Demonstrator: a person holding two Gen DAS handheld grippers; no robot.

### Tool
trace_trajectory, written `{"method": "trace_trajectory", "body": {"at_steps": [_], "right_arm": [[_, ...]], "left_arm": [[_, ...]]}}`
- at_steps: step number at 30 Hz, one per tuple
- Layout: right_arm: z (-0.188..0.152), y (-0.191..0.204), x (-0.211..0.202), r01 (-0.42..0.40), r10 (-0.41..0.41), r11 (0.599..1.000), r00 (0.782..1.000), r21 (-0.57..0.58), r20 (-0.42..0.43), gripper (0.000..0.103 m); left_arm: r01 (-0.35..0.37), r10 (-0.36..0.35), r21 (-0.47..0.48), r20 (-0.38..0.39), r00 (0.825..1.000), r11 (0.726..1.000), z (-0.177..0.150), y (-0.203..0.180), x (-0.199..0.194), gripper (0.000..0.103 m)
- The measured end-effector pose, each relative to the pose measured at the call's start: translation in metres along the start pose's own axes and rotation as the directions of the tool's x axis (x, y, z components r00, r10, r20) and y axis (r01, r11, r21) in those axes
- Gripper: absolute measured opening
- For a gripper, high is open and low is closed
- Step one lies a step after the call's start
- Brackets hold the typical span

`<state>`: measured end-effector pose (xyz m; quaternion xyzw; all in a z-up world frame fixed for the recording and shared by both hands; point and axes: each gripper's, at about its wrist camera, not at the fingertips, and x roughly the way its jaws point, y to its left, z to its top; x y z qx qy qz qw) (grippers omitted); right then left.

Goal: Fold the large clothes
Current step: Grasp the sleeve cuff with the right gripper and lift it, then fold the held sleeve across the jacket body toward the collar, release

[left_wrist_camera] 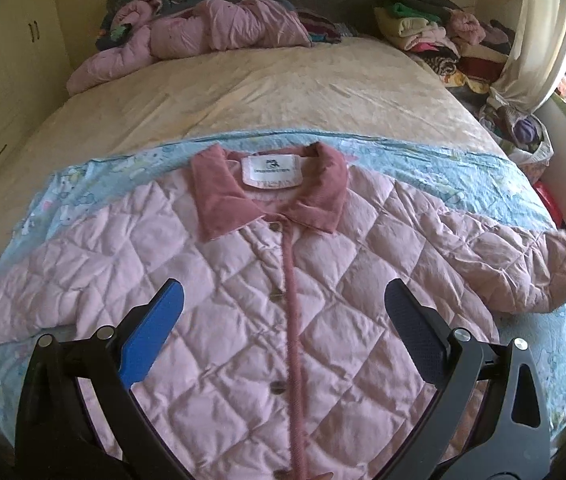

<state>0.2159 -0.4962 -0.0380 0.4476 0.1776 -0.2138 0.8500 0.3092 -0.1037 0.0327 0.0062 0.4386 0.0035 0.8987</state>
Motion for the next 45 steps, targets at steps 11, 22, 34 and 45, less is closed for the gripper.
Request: {"method": "trace_trajectory", "body": {"at_steps": [11, 22, 34, 45], "right_arm": [[-0.036, 0.137, -0.055, -0.232, 0.235, 0.933, 0.972, -0.276, -0.022, 0.016], [-0.083, 0.228, -0.071, -0.348, 0.33, 0.847, 0.937, -0.402, -0.117, 0.015], [-0.165, 0.298, -0.056, -0.404, 0.343, 0.771, 0.915, -0.492, -0.214, 0.015], [-0.227, 0.328, -0.037, -0.425, 0.319, 0.721, 0.905, -0.547, -0.282, 0.015]], "left_arm": [[-0.02, 0.023, -0.074, 0.038, 0.999, 0.997, 0.006, 0.061, -0.027, 0.094], [-0.014, 0.023, -0.155, 0.058, 0.998, 0.988, 0.011, 0.123, -0.039, 0.094], [0.012, -0.004, -0.276, 0.029, 1.0, 0.961, 0.003, 0.178, -0.016, 0.094], [0.04, -0.031, -0.309, 0.035, 0.999, 0.95, 0.0, 0.203, -0.004, 0.094]]}}
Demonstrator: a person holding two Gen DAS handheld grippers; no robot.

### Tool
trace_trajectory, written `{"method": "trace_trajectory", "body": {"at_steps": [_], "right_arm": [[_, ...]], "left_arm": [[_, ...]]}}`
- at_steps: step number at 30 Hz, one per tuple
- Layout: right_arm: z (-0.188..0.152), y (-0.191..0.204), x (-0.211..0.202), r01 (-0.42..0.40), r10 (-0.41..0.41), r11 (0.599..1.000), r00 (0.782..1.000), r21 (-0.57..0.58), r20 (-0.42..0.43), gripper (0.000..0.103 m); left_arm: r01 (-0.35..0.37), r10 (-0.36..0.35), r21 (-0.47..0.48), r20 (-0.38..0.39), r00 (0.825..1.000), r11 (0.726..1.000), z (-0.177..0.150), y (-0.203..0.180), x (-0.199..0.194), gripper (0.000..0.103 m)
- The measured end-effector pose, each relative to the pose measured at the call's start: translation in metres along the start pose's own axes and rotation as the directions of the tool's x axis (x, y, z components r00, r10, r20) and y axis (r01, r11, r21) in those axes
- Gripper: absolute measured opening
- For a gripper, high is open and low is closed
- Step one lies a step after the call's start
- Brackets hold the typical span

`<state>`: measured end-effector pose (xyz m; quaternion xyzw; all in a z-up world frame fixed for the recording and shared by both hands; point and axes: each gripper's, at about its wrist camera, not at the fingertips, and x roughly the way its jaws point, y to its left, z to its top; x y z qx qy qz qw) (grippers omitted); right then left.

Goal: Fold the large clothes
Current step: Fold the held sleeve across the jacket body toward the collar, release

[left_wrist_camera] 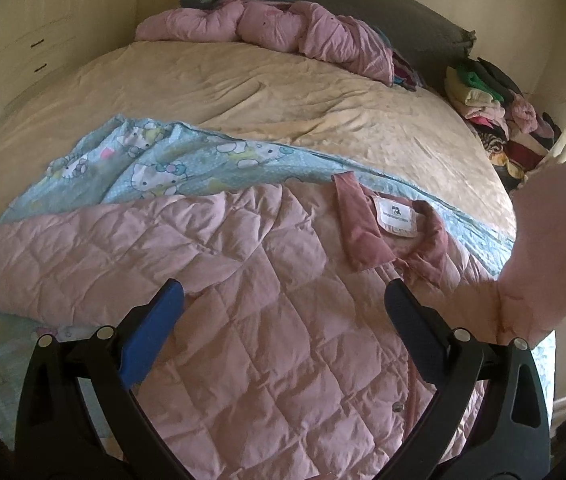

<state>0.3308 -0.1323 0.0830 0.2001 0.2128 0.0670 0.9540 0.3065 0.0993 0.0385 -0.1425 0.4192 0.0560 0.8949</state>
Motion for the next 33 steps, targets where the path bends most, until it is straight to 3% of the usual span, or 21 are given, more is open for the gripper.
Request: {"method": "trace_trajectory", "body": {"at_steps": [9, 13, 23, 30, 33], "right_arm": [[-0.04, 0.03, 0.037, -0.021, 0.017, 0.998, 0.998, -0.052, -0.059, 0.015], [-0.06, 0.039, 0.053, -0.028, 0.022, 0.998, 0.995, -0.061, -0.097, 0.015], [-0.102, 0.063, 0.088, -0.043, 0.022, 0.992, 0.985, -0.119, -0.171, 0.016], [-0.145, 0.08, 0.107, -0.09, 0.038, 0.976, 0.966, -0.196, -0.254, 0.019], [-0.161, 0.089, 0.11, -0.111, 0.039, 0.963, 0.958, -0.246, -0.283, 0.023]], "left_arm": [[0.033, -0.033, -0.077, -0.006, 0.999, 0.997, 0.002, 0.027, 0.011, 0.094], [0.018, -0.018, -0.088, -0.003, 1.0, 0.996, 0.002, 0.03, 0.019, 0.094], [0.063, -0.063, -0.184, 0.006, 0.998, 0.981, 0.003, 0.037, 0.044, 0.094], [0.18, -0.177, -0.202, 0.032, 0.984, 0.963, -0.009, 0.036, 0.055, 0.094], [0.272, -0.264, -0.253, 0.065, 0.962, 0.928, -0.015, 0.047, 0.057, 0.094]]}}
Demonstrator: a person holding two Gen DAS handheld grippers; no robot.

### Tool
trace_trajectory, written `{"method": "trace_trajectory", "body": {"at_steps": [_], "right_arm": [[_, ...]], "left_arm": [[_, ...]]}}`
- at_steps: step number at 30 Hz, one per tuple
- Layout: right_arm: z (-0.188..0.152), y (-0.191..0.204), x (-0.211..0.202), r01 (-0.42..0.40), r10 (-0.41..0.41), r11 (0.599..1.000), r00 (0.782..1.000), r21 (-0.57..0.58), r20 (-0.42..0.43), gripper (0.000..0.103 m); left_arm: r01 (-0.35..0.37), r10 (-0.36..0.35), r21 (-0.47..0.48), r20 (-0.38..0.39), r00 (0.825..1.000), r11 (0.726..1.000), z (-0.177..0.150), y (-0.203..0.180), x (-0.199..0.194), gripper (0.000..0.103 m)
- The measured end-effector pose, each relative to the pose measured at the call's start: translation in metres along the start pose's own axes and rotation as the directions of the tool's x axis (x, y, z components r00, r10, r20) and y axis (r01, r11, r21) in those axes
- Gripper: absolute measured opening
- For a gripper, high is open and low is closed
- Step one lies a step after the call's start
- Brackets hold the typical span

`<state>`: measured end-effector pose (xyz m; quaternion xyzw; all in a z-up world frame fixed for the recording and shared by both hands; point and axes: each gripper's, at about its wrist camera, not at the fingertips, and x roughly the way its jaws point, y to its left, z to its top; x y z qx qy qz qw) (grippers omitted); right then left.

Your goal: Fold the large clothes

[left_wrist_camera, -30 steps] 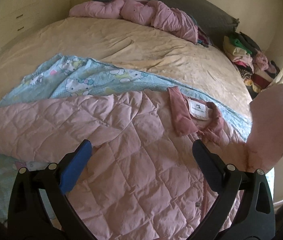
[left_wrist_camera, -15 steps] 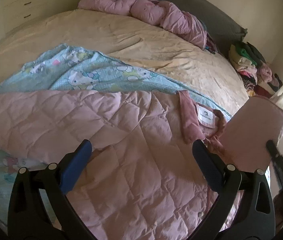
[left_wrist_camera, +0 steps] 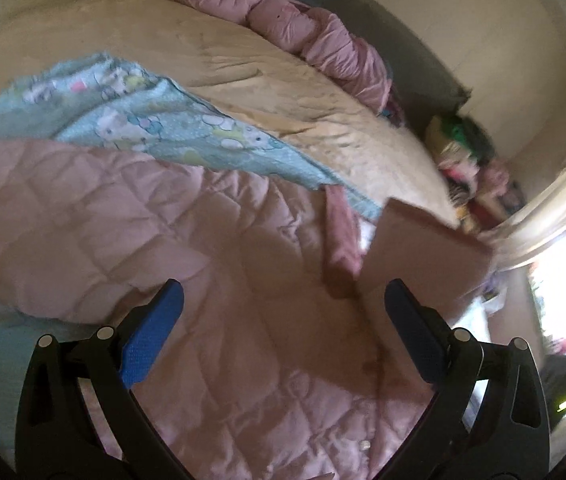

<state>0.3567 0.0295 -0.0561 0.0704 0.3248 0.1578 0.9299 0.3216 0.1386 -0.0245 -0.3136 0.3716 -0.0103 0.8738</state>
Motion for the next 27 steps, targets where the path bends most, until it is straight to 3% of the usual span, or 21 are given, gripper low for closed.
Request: {"method": "trace_trajectory", "body": {"at_steps": [3, 9, 11, 14, 18, 23, 25, 26, 27], "right_arm": [[-0.012, 0.011, 0.009, -0.012, 0.011, 0.999, 0.999, -0.037, -0.042, 0.03], [-0.033, 0.026, 0.026, -0.079, 0.069, 0.995, 0.987, -0.065, -0.142, 0.053], [-0.04, 0.031, 0.028, -0.101, 0.088, 0.993, 0.981, -0.068, -0.174, 0.066], [-0.043, 0.031, 0.016, -0.112, 0.098, 0.991, 0.98, -0.076, -0.176, 0.071], [-0.044, 0.007, -0.012, -0.12, 0.119, 0.993, 0.981, 0.004, -0.153, 0.071], [-0.046, -0.034, -0.046, -0.041, 0.047, 0.998, 0.992, 0.055, -0.117, 0.072], [-0.047, -0.052, -0.055, -0.009, 0.019, 0.996, 0.993, 0.09, -0.113, 0.072], [-0.047, -0.064, -0.061, 0.014, -0.001, 0.993, 0.994, 0.118, -0.111, 0.072], [-0.048, -0.074, -0.065, 0.031, -0.016, 0.99, 0.994, 0.139, -0.108, 0.072]], "left_arm": [[0.101, -0.1, -0.062, 0.011, 0.995, 0.993, 0.0, 0.015, -0.001, 0.094], [0.121, -0.123, -0.07, -0.028, 0.992, 0.99, -0.003, 0.023, 0.012, 0.094], [0.129, -0.133, -0.068, -0.052, 0.99, 0.989, -0.006, 0.024, 0.02, 0.094], [0.129, -0.134, -0.054, -0.103, 0.986, 0.99, -0.013, 0.023, 0.036, 0.094], [0.115, -0.121, -0.047, -0.157, 0.98, 0.992, -0.024, 0.02, 0.059, 0.094], [0.125, -0.117, 0.042, -0.157, 0.981, 0.991, -0.036, 0.005, 0.079, 0.091], [0.133, -0.117, 0.101, -0.143, 0.983, 0.986, -0.042, -0.004, 0.08, 0.051], [0.098, -0.081, 0.145, -0.122, 0.989, 0.985, -0.043, -0.009, 0.08, 0.041], [0.088, -0.069, 0.184, -0.105, 0.992, 0.979, -0.044, -0.013, 0.08, 0.022]]}}
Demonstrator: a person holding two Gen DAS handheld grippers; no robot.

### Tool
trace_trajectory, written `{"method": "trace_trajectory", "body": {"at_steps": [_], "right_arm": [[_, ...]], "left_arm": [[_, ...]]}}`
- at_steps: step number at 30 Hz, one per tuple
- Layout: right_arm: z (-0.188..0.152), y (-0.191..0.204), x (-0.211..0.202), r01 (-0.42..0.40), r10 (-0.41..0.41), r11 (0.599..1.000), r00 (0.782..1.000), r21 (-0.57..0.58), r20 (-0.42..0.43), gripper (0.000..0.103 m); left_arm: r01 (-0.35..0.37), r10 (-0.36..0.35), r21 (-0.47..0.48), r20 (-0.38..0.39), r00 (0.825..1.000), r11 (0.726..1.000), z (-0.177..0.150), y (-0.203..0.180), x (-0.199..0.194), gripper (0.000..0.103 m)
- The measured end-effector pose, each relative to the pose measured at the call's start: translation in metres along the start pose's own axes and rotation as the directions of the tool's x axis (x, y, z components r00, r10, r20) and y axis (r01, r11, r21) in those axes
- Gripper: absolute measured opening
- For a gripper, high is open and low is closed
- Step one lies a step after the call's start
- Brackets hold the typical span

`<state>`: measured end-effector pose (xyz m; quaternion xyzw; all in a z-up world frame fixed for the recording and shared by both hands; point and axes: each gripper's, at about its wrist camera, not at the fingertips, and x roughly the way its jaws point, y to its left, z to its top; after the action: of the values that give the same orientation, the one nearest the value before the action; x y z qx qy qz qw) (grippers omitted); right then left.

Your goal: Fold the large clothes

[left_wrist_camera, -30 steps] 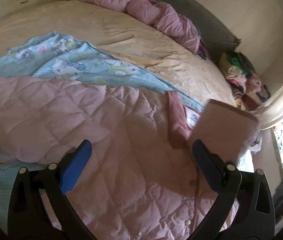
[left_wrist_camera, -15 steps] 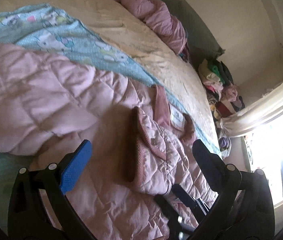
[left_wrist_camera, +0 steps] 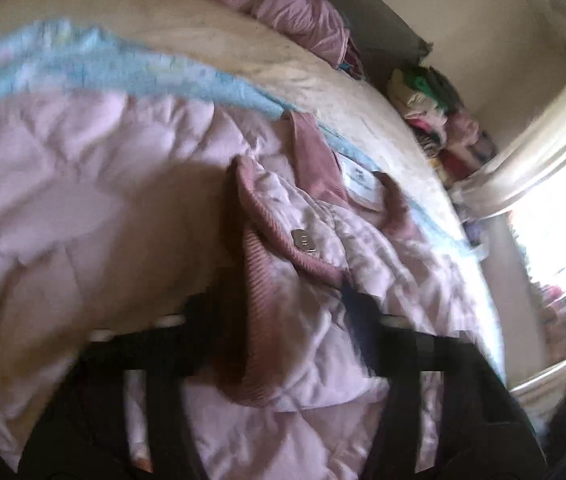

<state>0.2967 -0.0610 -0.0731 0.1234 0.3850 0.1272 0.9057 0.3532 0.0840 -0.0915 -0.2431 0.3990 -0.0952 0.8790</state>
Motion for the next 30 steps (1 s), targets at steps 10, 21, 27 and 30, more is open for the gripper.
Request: {"method": "trace_trajectory", "body": {"at_steps": [10, 21, 27, 30], "right_arm": [[0.024, -0.069, -0.022, 0.217, -0.227, 0.969, 0.97, 0.116, 0.085, 0.071], [0.058, -0.093, 0.035, 0.26, -0.26, 0.96, 0.965, 0.108, -0.017, 0.071], [0.048, -0.12, 0.069, 0.296, -0.276, 0.942, 0.952, 0.158, -0.134, 0.071], [0.042, -0.128, 0.079, 0.3, -0.276, 0.939, 0.949, 0.168, -0.153, 0.071]], "left_arm": [[-0.002, -0.029, 0.147, 0.206, 0.978, 0.989, 0.026, -0.019, -0.055, 0.005], [-0.124, 0.118, 0.115, 0.059, 0.991, 0.986, 0.014, 0.018, -0.013, 0.006], [-0.138, 0.135, 0.122, 0.035, 0.99, 0.983, 0.008, 0.023, -0.008, 0.009], [-0.143, 0.142, 0.127, 0.018, 0.99, 0.981, 0.006, 0.024, -0.002, 0.011]]}}
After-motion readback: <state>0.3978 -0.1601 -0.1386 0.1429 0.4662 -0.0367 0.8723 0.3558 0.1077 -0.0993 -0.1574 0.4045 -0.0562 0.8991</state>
